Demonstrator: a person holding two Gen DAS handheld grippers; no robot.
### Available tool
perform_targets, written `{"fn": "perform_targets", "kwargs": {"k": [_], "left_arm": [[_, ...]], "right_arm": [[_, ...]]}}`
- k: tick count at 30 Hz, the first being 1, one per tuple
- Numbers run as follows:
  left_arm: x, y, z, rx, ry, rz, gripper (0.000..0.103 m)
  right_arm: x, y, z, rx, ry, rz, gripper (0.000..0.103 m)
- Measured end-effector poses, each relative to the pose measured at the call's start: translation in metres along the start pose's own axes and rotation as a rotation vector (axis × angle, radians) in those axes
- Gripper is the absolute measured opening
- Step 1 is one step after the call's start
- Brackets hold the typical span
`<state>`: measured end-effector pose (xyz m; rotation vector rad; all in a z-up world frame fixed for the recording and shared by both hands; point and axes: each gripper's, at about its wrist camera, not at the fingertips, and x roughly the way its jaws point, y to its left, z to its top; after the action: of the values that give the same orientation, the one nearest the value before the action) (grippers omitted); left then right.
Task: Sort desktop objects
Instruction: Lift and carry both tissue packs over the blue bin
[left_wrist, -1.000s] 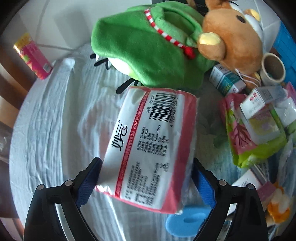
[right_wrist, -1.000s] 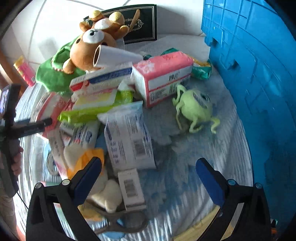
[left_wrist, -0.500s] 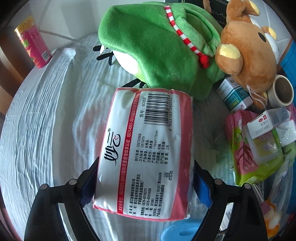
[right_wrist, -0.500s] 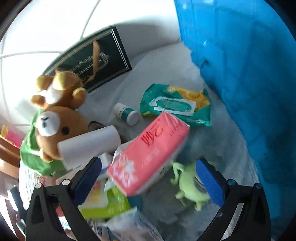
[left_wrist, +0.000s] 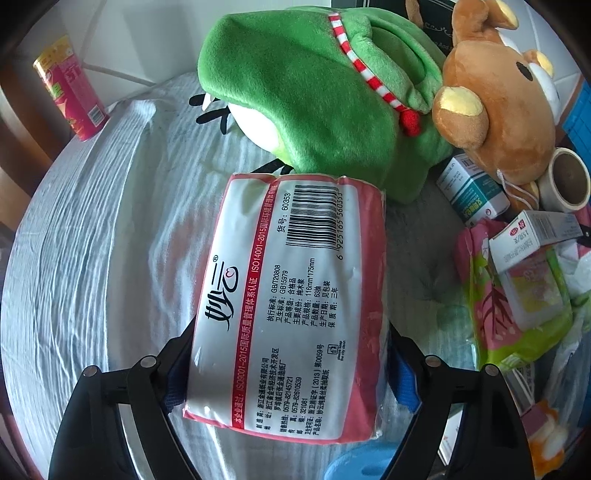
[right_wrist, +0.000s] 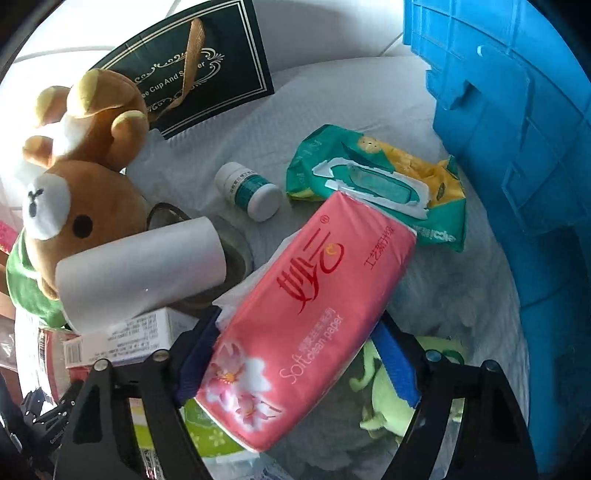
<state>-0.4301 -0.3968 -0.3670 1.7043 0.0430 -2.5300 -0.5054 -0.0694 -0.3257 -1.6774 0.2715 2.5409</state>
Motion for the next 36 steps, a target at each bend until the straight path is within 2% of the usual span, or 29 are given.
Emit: {"fn": "perform_targets", "kwargs": {"k": [4,7,14,21,24,29,32,36], "left_arm": [[-0.022,0.001,-0.007,-0.001,-0.044,0.03,0.083],[-0.049,0.005,-0.011,-0.016,-0.091,0.035,0.083],[-0.112,0.007,-0.02,-0.018,-0.191,0.002,0.083],[-0.18,0.012,-0.041,-0.028,-0.279,-0.02,0.083],[-0.208,0.016,-0.054,-0.045,-0.312,-0.004,0.083],[-0.273,0.006,-0.09,-0.084,-0.409,0.037,0.083],[-0.305,-0.003,-0.111,-0.124,-0.46,0.064,0.083],[-0.338,-0.032,-0.144,-0.175,-0.483,0.105,0.083]], "right_arm": [[-0.011,0.003,-0.005,-0.038,-0.013,0.008,0.068],[-0.032,0.007,-0.012,-0.075,-0.05,0.009,0.067],[-0.111,0.032,-0.027,-0.172,-0.17,0.029,0.067],[-0.189,0.054,-0.061,-0.248,-0.264,0.063,0.067],[-0.225,0.064,-0.081,-0.3,-0.309,0.108,0.067],[-0.277,0.074,-0.108,-0.381,-0.383,0.179,0.067],[-0.309,0.066,-0.125,-0.431,-0.436,0.239,0.067],[-0.338,0.05,-0.145,-0.5,-0.47,0.296,0.067]]}}
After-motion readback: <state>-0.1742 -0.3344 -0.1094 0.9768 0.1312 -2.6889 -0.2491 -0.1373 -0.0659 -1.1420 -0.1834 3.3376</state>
